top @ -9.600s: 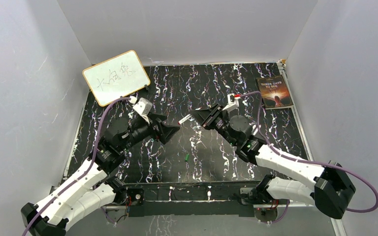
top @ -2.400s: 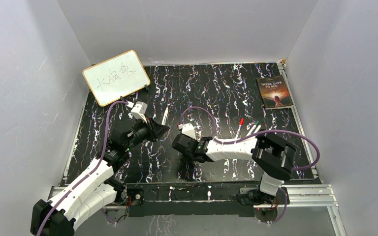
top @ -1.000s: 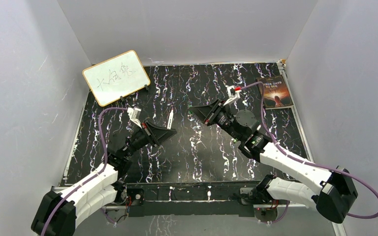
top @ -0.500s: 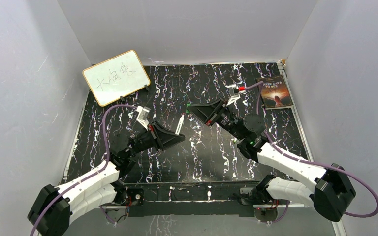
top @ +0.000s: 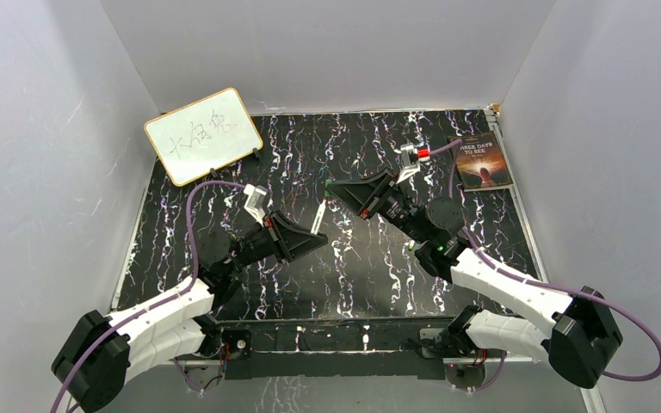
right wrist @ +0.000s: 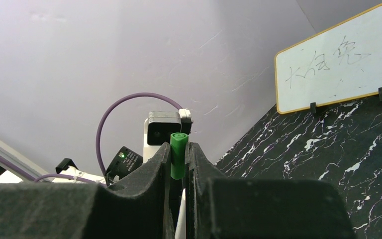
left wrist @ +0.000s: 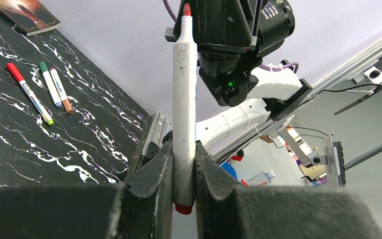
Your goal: Insert the pens into the pen caps
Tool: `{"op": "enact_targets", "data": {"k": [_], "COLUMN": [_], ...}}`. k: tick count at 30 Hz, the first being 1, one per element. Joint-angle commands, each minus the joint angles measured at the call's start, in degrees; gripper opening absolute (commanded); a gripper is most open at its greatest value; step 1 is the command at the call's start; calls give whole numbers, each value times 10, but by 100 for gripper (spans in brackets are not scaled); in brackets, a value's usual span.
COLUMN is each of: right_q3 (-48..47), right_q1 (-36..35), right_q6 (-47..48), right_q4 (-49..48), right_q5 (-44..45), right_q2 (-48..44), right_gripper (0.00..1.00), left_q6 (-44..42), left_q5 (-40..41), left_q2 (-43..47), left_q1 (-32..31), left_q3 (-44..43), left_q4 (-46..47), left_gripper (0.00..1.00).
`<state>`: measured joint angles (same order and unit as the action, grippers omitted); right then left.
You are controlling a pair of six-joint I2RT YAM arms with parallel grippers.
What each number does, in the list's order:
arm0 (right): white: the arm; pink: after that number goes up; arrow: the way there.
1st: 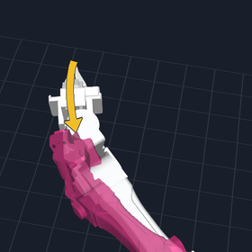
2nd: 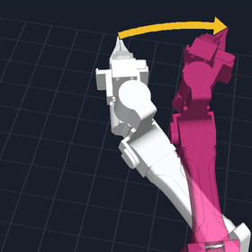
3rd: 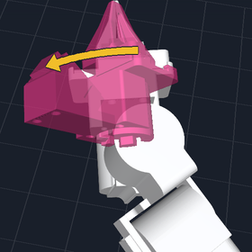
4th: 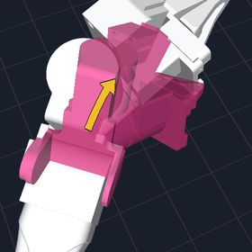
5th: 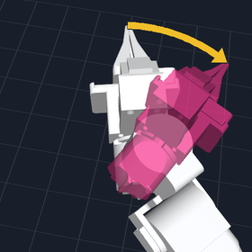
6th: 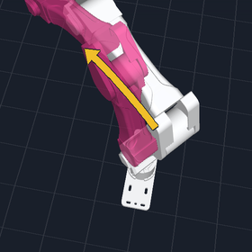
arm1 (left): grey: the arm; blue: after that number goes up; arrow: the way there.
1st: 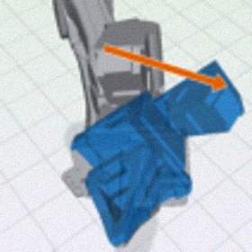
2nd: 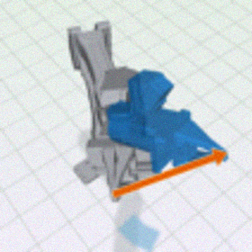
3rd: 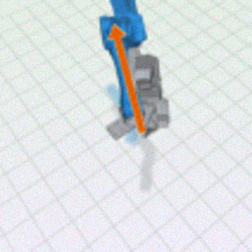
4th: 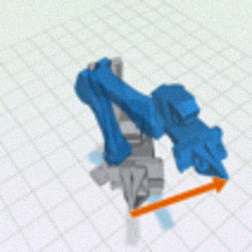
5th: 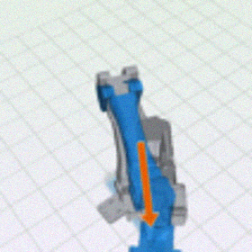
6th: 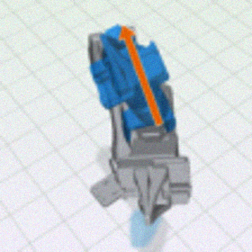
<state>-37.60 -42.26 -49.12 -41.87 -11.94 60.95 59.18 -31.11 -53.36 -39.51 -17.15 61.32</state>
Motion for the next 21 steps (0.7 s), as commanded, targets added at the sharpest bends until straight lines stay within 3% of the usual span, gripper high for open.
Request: {"op": "enact_targets", "data": {"k": [1,21], "right_q3": [-5,-10], "right_q1": [2,2], "right_q6": [13,14], "right_q4": [-30,-30], "right_q5": [1,-1], "right_q2": [-17,-4], "right_gripper": [0,0], "left_q6": [-7,-15], "left_q5": [-3,-16], "left_q2": [11,16], "left_q1": [-3,-3], "left_q3": [-23,-42], "left_q4": [31,8], "left_gripper": [0,0]}}
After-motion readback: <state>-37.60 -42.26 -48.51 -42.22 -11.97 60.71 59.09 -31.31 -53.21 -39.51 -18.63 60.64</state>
